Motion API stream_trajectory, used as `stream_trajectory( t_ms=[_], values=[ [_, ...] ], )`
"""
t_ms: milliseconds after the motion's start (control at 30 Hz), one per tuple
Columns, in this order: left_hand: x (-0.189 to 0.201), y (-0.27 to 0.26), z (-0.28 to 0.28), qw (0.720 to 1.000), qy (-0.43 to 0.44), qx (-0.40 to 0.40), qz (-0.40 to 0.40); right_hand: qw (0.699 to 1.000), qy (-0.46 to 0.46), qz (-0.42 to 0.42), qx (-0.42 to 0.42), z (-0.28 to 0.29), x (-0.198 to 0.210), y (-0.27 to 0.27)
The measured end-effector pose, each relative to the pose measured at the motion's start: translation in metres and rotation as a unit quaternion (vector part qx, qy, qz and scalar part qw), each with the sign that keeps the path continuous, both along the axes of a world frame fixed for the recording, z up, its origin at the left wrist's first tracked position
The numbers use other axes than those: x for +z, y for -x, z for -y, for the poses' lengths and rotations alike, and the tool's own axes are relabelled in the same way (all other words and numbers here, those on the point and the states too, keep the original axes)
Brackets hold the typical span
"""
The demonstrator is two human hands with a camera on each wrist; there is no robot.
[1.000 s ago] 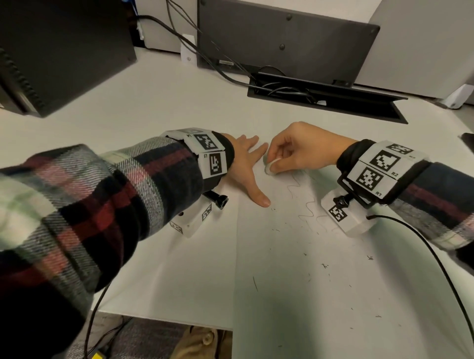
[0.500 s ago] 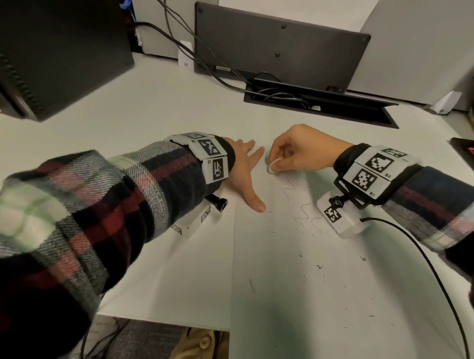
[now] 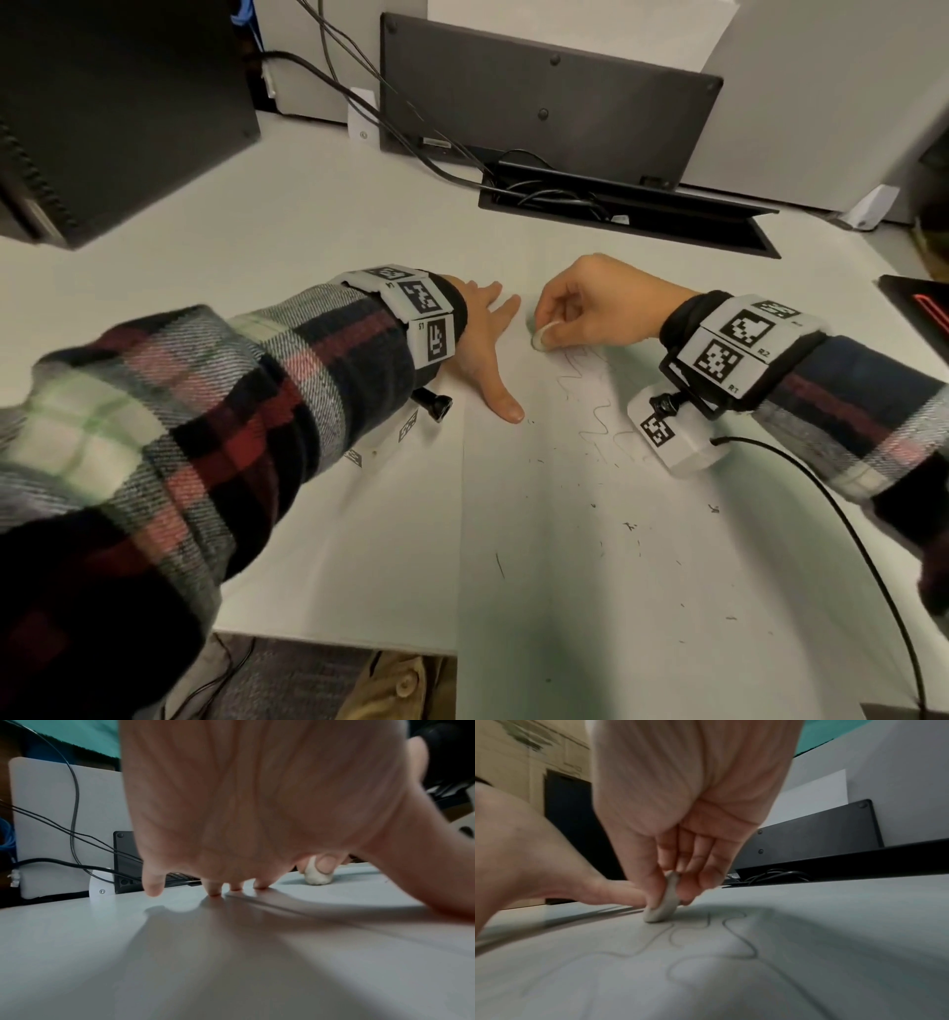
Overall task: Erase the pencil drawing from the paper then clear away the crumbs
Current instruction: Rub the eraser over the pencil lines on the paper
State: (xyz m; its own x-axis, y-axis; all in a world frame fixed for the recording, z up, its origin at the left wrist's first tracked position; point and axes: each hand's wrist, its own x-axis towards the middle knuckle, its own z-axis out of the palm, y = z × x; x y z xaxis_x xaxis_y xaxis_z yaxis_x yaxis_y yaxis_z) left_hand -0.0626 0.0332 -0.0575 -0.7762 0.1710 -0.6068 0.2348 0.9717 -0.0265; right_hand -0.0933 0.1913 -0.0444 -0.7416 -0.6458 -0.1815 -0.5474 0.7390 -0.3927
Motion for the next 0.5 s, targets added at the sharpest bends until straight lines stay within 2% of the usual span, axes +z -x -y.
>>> stream_trajectory(
  t_ms=[67,167,333,500],
  values=[
    [0.0,-0.001,-0.001,1.0,0.004,-0.003,-0.002,1.0,-0.003,-0.01,-0.006,-0.001,0.0,0.0],
    [0.001,-0.001,-0.001,1.0,0.012,-0.007,-0.004,0.998,0.003,0.064,-0.002,-0.005,0.0,-0.004],
    [0.001,-0.002,0.001,1.0,0.002,-0.008,-0.004,0.995,0.073,-0.01,-0.069,-0.015,0.006,0.01],
    [0.003,-0.008,-0.001,0.999,-0.019,-0.01,-0.032,0.999,0.012,0.009,-0.047,-0.016,0.004,0.011]
  ],
)
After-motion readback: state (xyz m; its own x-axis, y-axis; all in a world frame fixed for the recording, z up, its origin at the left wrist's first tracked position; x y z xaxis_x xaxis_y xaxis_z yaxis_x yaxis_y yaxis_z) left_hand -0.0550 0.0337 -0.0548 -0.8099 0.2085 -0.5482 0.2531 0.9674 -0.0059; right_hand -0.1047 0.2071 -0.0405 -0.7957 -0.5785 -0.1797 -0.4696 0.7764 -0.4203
